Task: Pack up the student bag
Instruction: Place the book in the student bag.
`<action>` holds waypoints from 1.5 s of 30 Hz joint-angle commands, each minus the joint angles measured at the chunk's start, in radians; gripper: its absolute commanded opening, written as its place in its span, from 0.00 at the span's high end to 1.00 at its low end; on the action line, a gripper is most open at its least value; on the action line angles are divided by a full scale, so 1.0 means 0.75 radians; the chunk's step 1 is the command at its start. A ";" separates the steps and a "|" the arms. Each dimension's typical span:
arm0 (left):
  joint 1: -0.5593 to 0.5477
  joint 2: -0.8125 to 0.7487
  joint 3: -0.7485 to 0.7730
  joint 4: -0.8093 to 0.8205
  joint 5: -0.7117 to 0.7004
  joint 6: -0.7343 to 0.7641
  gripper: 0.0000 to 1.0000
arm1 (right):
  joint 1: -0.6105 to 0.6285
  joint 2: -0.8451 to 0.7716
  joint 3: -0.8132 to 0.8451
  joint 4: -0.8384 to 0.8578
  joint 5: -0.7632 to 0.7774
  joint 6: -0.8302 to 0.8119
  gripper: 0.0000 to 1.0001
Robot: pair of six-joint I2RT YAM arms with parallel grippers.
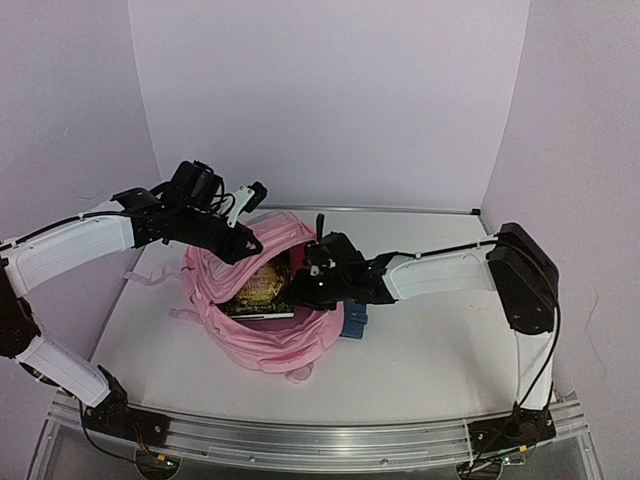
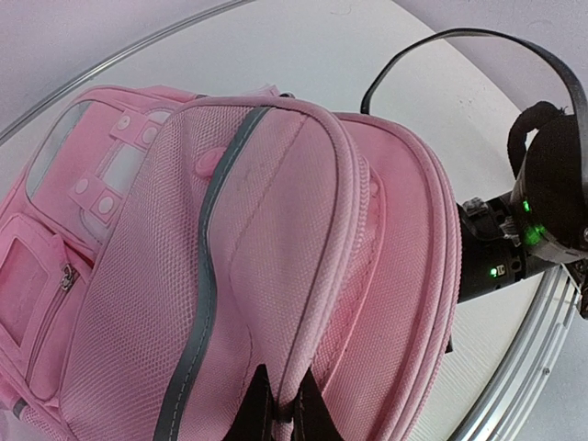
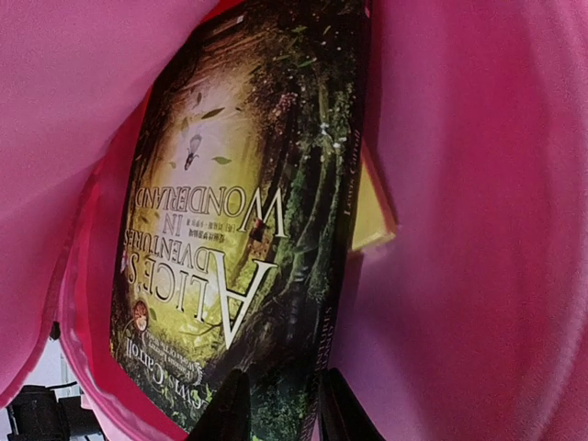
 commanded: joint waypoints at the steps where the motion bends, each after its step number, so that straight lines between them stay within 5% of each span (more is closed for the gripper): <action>1: 0.006 -0.039 0.038 0.221 0.044 -0.002 1.00 | 0.018 0.080 0.134 0.100 0.054 -0.062 0.74; 6: 0.007 -0.039 0.037 0.221 0.042 -0.002 1.00 | 0.021 0.073 0.121 0.102 0.100 -0.107 0.73; 14: 0.006 -0.039 0.038 0.220 0.033 0.000 1.00 | 0.113 -0.107 -0.104 0.099 0.185 -0.230 0.48; 21: 0.006 -0.036 0.038 0.220 0.032 0.002 1.00 | 0.190 -0.118 -0.134 0.093 0.211 -0.274 0.44; 35: 0.006 -0.031 0.040 0.216 0.027 0.004 1.00 | 0.190 0.066 0.068 0.026 0.374 -0.272 0.73; 45: 0.006 -0.023 0.042 0.218 0.044 -0.001 1.00 | 0.178 0.170 0.203 0.033 0.579 -0.238 0.75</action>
